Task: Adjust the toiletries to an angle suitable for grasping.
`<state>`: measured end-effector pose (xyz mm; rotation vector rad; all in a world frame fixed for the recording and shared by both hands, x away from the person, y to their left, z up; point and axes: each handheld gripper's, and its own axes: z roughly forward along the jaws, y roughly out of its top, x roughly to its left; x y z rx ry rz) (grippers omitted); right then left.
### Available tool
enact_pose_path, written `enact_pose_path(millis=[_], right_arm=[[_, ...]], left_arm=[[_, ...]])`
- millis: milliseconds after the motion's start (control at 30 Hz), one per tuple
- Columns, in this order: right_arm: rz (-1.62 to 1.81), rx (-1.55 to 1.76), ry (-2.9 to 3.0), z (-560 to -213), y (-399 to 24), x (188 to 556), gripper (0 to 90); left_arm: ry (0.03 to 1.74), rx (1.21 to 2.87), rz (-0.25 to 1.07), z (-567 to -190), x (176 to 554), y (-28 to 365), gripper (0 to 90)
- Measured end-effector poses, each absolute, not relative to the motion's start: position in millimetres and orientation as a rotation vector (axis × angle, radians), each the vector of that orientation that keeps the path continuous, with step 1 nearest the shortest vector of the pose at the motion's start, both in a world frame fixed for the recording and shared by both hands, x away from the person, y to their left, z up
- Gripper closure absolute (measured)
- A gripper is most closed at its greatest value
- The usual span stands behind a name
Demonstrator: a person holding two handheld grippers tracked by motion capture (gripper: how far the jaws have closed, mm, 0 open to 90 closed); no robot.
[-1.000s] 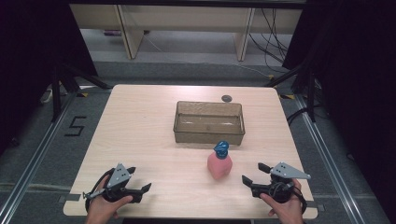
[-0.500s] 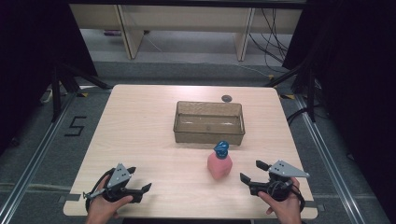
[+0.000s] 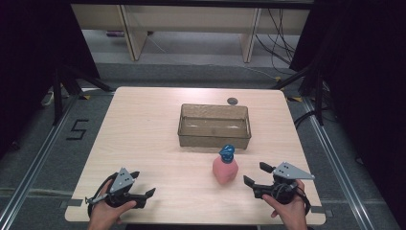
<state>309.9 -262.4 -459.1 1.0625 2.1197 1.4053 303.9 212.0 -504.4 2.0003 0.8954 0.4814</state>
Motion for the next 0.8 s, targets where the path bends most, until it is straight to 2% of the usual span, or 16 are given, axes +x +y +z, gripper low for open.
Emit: enact_pose_path(millis=[800], right_arm=[[1.449,1.046,2.139,-451.1,-247.8,320.6,20.8]], left_arm=[[0.89,1.996,0.486,-505.0,305.6,212.2,15.2]])
